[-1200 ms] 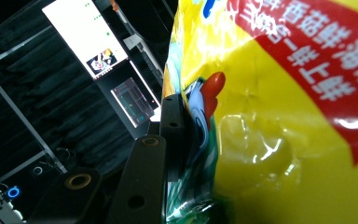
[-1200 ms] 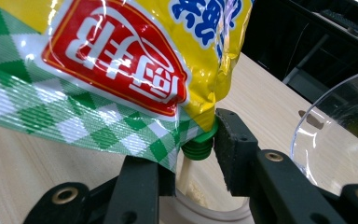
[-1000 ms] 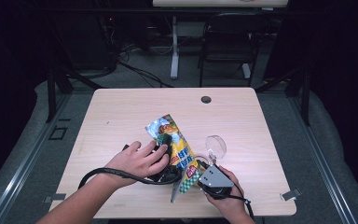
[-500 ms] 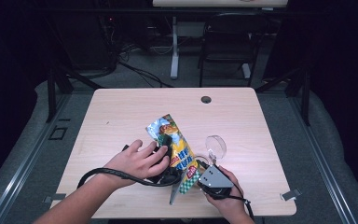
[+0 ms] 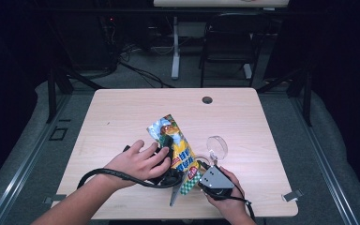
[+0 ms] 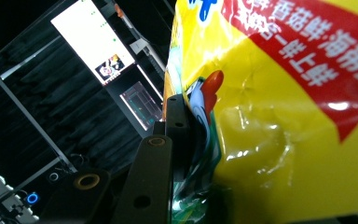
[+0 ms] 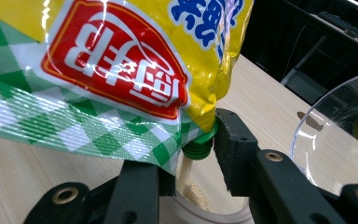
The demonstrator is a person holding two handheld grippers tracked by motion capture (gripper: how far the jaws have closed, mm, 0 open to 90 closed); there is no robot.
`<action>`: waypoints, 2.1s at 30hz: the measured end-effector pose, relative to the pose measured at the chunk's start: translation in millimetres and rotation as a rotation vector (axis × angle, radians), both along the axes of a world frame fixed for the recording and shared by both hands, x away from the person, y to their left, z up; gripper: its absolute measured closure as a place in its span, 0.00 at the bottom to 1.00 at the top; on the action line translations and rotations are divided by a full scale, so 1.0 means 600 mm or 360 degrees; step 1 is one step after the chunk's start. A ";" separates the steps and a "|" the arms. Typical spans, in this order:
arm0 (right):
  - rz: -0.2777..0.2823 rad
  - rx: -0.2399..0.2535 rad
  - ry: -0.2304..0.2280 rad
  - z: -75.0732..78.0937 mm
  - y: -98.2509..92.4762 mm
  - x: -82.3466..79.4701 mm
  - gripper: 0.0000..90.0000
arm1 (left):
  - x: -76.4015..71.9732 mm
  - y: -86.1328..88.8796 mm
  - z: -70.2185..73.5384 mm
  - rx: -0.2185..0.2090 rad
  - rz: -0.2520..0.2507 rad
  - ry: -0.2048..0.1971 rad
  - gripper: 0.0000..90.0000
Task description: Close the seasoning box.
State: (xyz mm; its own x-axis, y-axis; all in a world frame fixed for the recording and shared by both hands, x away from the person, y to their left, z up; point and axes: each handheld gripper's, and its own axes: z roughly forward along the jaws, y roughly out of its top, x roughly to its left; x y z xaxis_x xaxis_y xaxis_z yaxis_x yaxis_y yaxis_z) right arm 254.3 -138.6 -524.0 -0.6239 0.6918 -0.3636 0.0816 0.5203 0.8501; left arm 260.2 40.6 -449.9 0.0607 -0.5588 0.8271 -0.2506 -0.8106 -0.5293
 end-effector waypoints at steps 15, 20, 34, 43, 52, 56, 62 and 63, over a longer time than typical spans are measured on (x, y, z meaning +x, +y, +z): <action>0.0000 0.0000 0.0006 0.001 -0.001 0.000 0.78 | 0.000 -0.003 0.001 0.0010 0.0000 -0.0014 0.91; -0.0004 0.0002 0.0009 0.001 -0.002 0.000 0.78 | -0.001 -0.006 0.003 0.0015 -0.0005 -0.0020 0.91; -0.0004 0.0005 0.0006 0.001 -0.001 0.000 0.78 | -0.005 -0.010 0.008 0.0042 0.0003 -0.0043 0.91; -0.0006 0.0004 0.0005 0.001 -0.001 0.000 0.78 | -0.005 -0.009 0.008 0.0047 -0.0003 -0.0041 0.91; -0.0010 0.0007 0.0002 0.001 0.000 0.000 0.78 | -0.004 -0.010 0.009 0.0032 -0.0019 -0.0036 0.91; -0.0011 0.0007 -0.0001 0.001 -0.001 -0.001 0.78 | -0.005 -0.011 0.010 0.0034 -0.0021 -0.0039 0.91; -0.0006 0.0015 0.0000 0.001 -0.001 -0.001 0.78 | -0.006 -0.012 0.012 0.0036 -0.0022 -0.0038 0.91; -0.0008 0.0013 -0.0001 0.001 -0.001 -0.001 0.78 | -0.006 -0.013 0.013 0.0045 -0.0020 -0.0043 0.91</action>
